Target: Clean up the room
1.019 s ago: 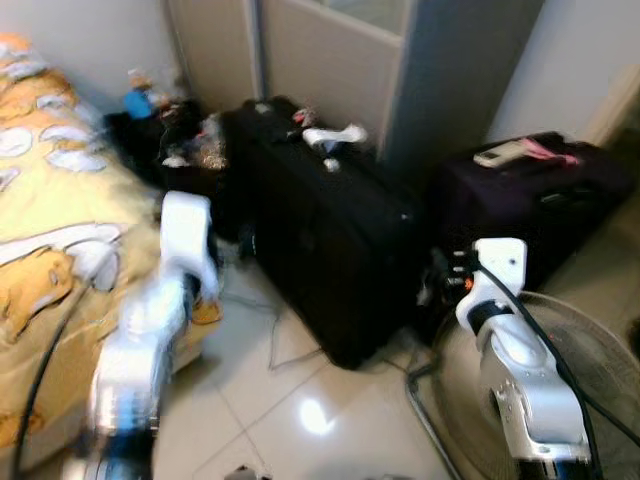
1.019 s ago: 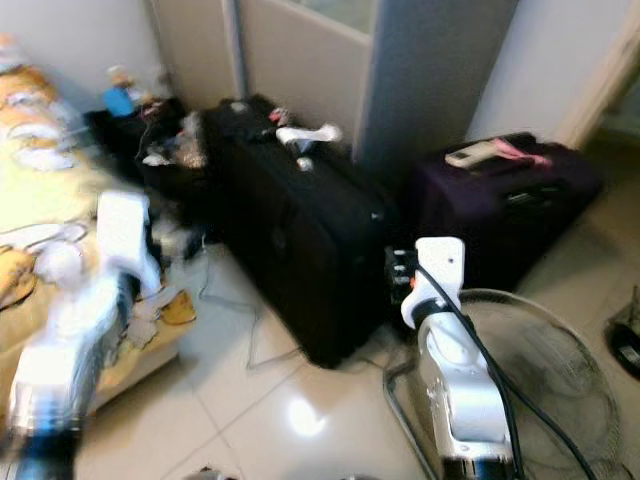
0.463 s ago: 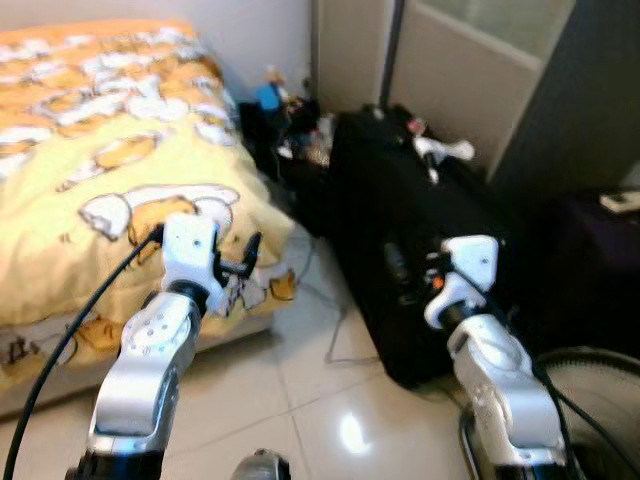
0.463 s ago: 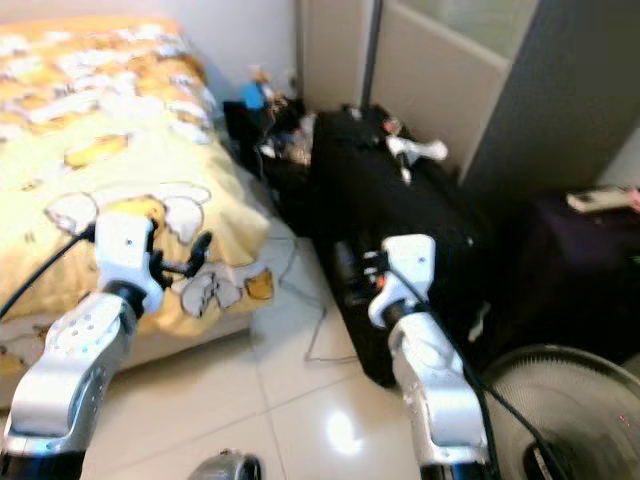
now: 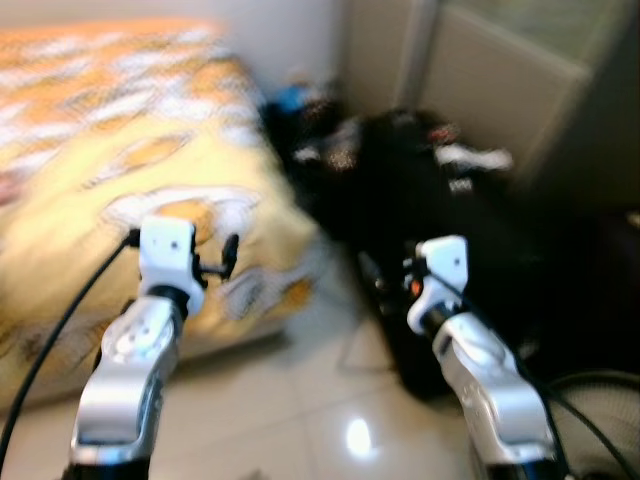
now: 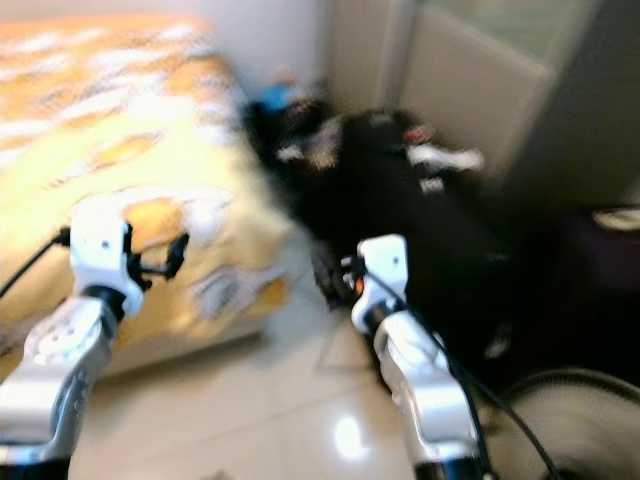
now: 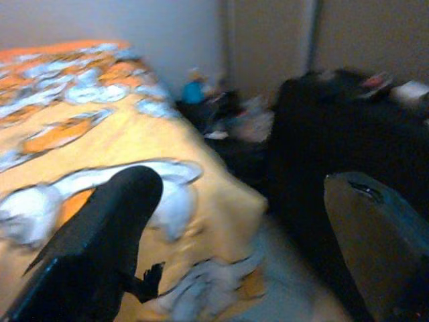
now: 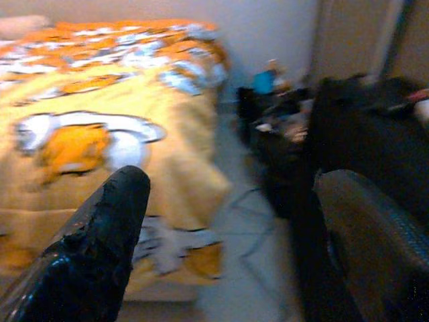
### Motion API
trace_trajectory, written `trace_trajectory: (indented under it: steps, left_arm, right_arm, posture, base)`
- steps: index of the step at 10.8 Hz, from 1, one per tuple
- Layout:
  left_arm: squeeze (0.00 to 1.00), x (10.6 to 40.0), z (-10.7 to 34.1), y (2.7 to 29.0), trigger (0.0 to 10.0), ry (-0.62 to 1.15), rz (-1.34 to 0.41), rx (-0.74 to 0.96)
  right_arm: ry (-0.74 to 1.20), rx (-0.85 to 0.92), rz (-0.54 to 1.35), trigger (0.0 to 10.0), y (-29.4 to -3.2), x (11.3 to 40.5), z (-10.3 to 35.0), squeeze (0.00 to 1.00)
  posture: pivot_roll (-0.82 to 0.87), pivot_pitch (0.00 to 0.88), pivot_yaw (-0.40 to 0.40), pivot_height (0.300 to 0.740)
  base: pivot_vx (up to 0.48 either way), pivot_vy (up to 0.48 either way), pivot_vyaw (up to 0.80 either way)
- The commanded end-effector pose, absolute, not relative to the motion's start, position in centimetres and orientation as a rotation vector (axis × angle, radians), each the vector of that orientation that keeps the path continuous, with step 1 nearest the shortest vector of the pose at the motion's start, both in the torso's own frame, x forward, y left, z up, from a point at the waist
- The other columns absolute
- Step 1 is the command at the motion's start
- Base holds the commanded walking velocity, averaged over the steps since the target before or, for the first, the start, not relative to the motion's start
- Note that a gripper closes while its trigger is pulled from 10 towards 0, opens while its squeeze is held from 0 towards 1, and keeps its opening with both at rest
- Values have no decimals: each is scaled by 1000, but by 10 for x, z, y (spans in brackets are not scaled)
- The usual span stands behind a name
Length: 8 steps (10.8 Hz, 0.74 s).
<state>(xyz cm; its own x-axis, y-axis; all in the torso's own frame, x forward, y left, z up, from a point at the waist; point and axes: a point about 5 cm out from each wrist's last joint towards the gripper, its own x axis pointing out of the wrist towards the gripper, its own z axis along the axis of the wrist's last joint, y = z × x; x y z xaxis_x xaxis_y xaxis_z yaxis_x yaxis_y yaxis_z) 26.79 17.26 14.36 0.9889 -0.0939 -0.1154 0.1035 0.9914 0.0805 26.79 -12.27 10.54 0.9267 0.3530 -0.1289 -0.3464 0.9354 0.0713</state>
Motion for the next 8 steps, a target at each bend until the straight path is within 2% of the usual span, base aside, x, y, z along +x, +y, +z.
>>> trace_trajectory:
  steps: [1,5,8]
  left_arm:
    - [0,264,144,172,10000,115,-97,98]
    - [0,257,144,178,10000,118,-59,123]
    - [0,260,145,175,10000,119,-85,141]
  right_arm:
    - [146,39,359,10000,-124,271,106,0]
    - [152,19,418,10000,-114,278,105,0]
    - [167,97,283,10000,-130,281,102,0]
  posture:
    - [20,0,-14,740]
    - [64,0,-52,740]
    - [32,0,-21,740]
  base:
    - [289,0,800]
    - [287,0,800]
    - [287,0,0]
